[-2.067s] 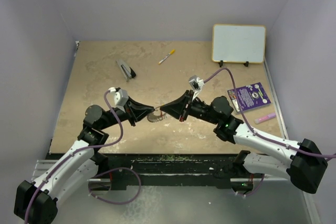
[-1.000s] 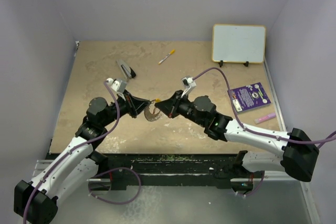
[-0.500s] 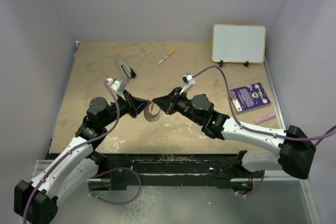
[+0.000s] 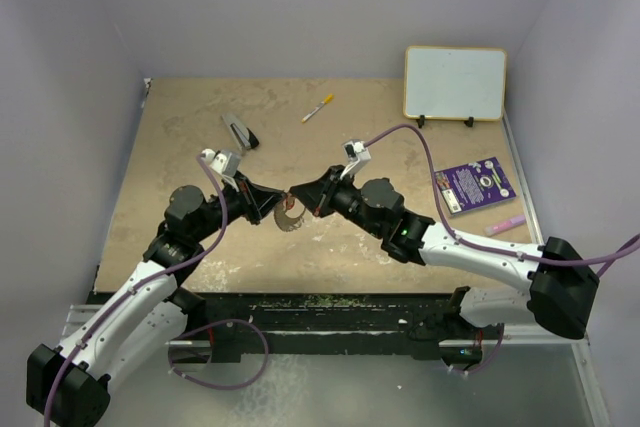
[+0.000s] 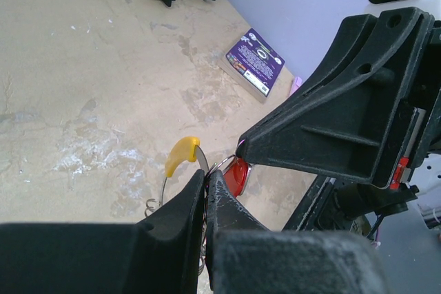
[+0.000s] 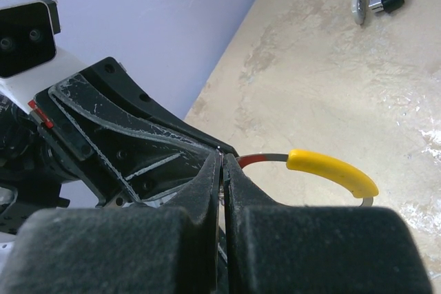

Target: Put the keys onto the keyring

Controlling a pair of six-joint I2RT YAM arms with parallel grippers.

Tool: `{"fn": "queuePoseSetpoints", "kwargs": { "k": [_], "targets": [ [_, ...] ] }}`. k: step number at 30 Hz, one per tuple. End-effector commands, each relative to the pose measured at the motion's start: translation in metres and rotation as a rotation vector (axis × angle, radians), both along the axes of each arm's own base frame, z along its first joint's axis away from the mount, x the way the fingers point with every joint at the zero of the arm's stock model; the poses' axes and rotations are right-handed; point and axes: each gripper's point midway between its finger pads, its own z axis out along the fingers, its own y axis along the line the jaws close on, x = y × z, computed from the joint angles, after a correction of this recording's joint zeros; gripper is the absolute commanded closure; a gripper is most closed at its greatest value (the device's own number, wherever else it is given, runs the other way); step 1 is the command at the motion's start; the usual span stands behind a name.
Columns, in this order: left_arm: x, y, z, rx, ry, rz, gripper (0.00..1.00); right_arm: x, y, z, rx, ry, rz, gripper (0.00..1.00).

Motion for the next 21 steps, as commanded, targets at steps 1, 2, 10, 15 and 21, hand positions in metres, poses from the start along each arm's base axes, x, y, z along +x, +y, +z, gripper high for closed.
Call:
{"fn": "queuePoseSetpoints", "kwargs": {
  "k": [1, 2, 10, 15, 21],
  "targets": [
    [-0.002, -0.002, 0.035, -0.066, -0.084, -0.01, 0.96, 0.006, 0.002, 0.036, 0.071, -0.043, -0.029, 1.0],
    [-0.002, -0.002, 0.036, -0.069, -0.087, -0.011, 0.96, 0.006, 0.002, 0.035, 0.066, -0.039, -0.03, 1.0],
    [-0.003, -0.002, 0.044, -0.088, -0.102, -0.013, 0.96, 0.006, 0.0, 0.029, 0.056, -0.023, -0.04, 1.0],
    [-0.003, -0.003, 0.048, -0.106, -0.108, -0.016, 0.96, 0.005, -0.002, 0.025, 0.051, -0.013, -0.042, 1.0],
    [-0.003, -0.003, 0.05, -0.114, -0.107, -0.014, 0.96, 0.005, -0.005, 0.023, 0.057, -0.003, -0.051, 1.0]
  ]
}}
